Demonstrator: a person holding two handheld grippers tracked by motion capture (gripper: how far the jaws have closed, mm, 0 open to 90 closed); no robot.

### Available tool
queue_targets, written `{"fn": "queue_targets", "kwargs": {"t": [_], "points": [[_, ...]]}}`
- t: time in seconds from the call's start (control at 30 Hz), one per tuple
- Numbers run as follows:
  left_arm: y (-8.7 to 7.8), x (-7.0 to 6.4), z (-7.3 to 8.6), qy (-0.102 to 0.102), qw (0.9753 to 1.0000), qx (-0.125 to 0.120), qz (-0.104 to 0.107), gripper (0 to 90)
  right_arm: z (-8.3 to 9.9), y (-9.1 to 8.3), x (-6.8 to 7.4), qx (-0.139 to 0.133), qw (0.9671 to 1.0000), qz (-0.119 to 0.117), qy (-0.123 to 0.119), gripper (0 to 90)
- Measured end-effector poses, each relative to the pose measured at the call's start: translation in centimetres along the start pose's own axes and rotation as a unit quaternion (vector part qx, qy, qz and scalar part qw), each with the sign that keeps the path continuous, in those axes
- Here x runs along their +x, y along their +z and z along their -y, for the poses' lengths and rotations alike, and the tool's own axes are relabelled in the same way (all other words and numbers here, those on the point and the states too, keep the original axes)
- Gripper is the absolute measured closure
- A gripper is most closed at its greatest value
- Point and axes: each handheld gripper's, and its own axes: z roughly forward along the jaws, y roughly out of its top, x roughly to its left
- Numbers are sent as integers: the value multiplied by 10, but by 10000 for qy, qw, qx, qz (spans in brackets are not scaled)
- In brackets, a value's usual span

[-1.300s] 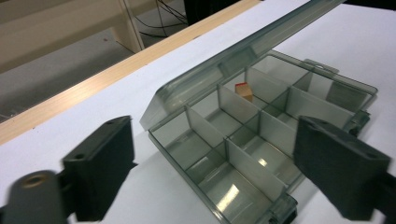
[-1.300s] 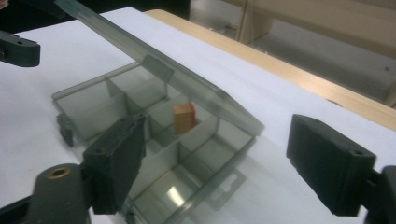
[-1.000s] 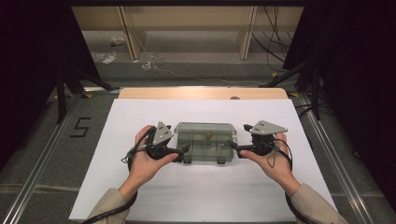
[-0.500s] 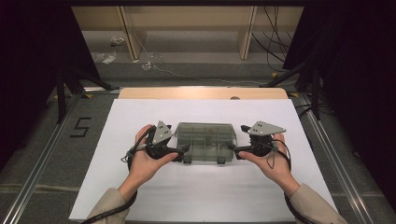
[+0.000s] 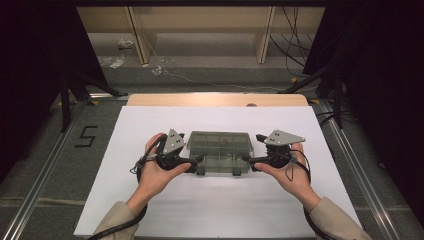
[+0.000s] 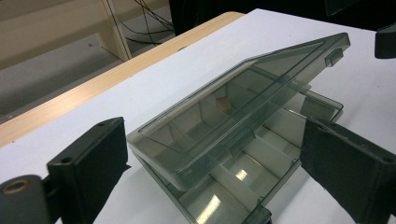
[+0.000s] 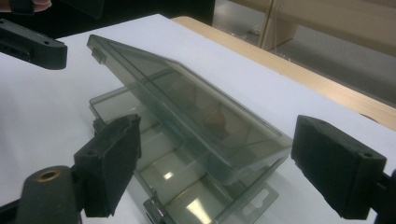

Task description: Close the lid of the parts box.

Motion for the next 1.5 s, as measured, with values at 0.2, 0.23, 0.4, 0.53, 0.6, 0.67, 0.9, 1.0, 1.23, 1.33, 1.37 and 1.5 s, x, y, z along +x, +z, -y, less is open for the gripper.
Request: {"fn": "queue_targets", "kwargs": {"t": [0.2, 0.23, 0.4, 0.53, 0.6, 0.67, 0.9, 1.0, 1.23, 1.33, 1.37, 1.5], "points": [[-1, 0, -1, -32, 9999, -112, 21, 151, -1, 1, 1, -33, 9999, -107, 27, 222], [-2, 0, -1, -49, 9999, -149, 14, 155, -1, 2, 1, -45, 9999, -115, 38, 228], [-5, 1, -3, -91, 9997, -242, 54, 218, -1, 2, 1, -117, 9997, -172, 111, 264], [-7, 2, -5, -132, 9994, -301, 106, 298, -4, 3, 4, -192, 9995, -229, 83, 291], [-9, 3, -5, -161, 9992, -341, 97, 339, -4, 3, 5, -212, 9994, -257, 84, 317], [-9, 3, -6, -193, 9992, -340, 110, 365, -4, 3, 5, -224, 9994, -262, 80, 334], [-13, 6, -5, -513, 9983, -282, -39, 600, -5, 2, 5, -420, 9985, -286, 183, 599], [-14, 7, -4, -493, 9983, -265, -182, 742, -4, 1, 4, -405, 9983, -320, 261, 746], [-10, 7, 0, -523, 9984, -37, -214, 886, -1, 2, 4, -169, 9992, -304, 178, 900], [-9, 7, 1, -500, 9985, -10, -219, 892, 0, 3, 4, -95, 9993, -314, 196, 900], [-8, 7, 1, -461, 9987, 25, -232, 893, 0, 3, 4, -97, 9993, -306, 194, 900], [-7, 6, 2, -343, 9990, 82, -270, 894, 0, 3, 4, -85, 9995, -253, 155, 900]]}}
